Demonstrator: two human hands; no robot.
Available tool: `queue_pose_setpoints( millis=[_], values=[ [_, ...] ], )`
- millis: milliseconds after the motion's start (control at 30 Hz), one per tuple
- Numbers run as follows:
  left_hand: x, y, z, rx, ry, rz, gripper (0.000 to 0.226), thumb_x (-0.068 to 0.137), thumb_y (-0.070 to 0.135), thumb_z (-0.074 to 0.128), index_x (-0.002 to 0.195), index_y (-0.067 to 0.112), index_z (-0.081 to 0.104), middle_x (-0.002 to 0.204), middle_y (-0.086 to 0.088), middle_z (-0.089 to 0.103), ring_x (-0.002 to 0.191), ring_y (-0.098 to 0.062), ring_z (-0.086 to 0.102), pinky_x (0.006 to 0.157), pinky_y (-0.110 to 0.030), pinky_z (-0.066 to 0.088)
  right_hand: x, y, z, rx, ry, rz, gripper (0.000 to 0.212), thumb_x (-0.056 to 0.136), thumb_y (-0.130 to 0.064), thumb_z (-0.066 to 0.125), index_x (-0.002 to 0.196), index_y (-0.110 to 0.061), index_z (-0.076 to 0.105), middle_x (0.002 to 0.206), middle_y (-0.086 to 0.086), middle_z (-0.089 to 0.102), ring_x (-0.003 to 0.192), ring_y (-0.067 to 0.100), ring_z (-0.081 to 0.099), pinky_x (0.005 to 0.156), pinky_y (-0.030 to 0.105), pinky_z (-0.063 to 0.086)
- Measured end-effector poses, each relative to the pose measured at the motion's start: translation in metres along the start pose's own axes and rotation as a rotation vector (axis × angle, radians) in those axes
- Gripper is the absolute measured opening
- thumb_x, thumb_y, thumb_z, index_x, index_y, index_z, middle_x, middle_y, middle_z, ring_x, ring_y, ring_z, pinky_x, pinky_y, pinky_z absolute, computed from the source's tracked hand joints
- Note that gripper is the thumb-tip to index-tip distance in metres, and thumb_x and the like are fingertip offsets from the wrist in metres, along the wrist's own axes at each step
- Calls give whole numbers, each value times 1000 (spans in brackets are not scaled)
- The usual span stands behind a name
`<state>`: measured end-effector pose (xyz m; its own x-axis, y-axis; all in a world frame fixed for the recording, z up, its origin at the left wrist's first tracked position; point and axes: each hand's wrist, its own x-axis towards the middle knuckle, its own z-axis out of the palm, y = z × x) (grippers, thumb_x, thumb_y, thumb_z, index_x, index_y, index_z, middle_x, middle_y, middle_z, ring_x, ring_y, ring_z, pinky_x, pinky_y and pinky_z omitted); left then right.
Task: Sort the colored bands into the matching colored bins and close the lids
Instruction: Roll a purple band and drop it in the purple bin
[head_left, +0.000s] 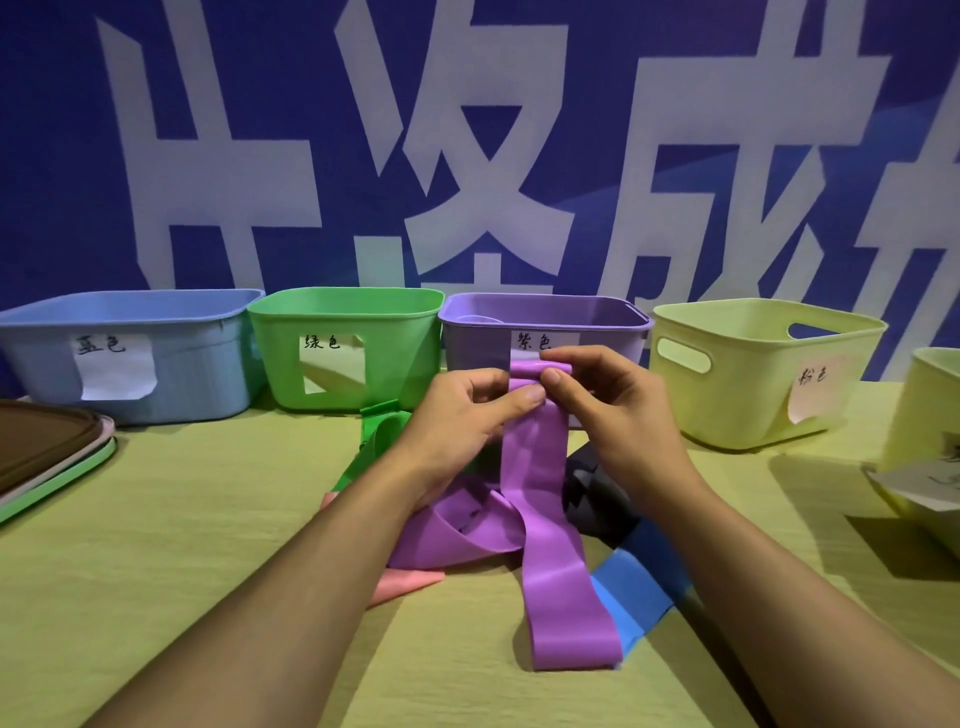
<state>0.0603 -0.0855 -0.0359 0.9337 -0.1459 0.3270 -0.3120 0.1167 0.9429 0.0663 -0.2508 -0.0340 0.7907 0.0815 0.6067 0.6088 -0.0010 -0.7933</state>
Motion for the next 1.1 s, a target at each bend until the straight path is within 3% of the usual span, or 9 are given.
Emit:
queue_pose_setpoints(
  millis=[233,467,633,800,967,1100],
  values=[
    [-1,1,-1,-65,3,-11,15,96,5,65,106,4,75,99,-13,77,93,-22,74,88,-32,61,-1,-1,2,53,3,46,19,90,-10,75,100,-26,77,91,0,78,85,15,68,76,33,60],
    [-2,1,0,-34,7,1,29,78,26,76,103,11,80,104,-20,77,98,-32,71,100,-50,51,0,0,1,71,37,81,21,89,-2,75,100,-19,77,94,3,79,87,16,70,80,34,60],
    [-3,4,2,-43,20,-18,29,77,32,75,97,12,81,103,-18,77,95,-29,73,90,-39,59,-1,-2,3,111,37,98,22,88,2,74,98,-17,77,90,-1,79,85,12,72,76,25,60],
    [0,2,3,-17,98,-36,33,77,46,73,88,17,84,99,-20,77,88,-27,72,84,-37,56,-1,1,4,107,-1,102,23,88,7,71,104,-9,77,100,4,79,98,21,74,79,26,58],
    [1,0,0,1,110,-5,36,79,46,73,95,15,83,98,-19,77,88,-29,70,84,-39,56,1,3,1,149,-55,179,29,100,-1,54,111,-15,76,108,6,78,102,25,73,79,30,57],
    [2,1,-1,-12,107,-10,35,80,43,73,97,13,82,100,-16,78,88,-25,71,82,-35,56,2,3,4,188,-8,229,21,104,-28,57,114,-19,74,110,6,77,101,26,74,78,33,58]
  ],
)
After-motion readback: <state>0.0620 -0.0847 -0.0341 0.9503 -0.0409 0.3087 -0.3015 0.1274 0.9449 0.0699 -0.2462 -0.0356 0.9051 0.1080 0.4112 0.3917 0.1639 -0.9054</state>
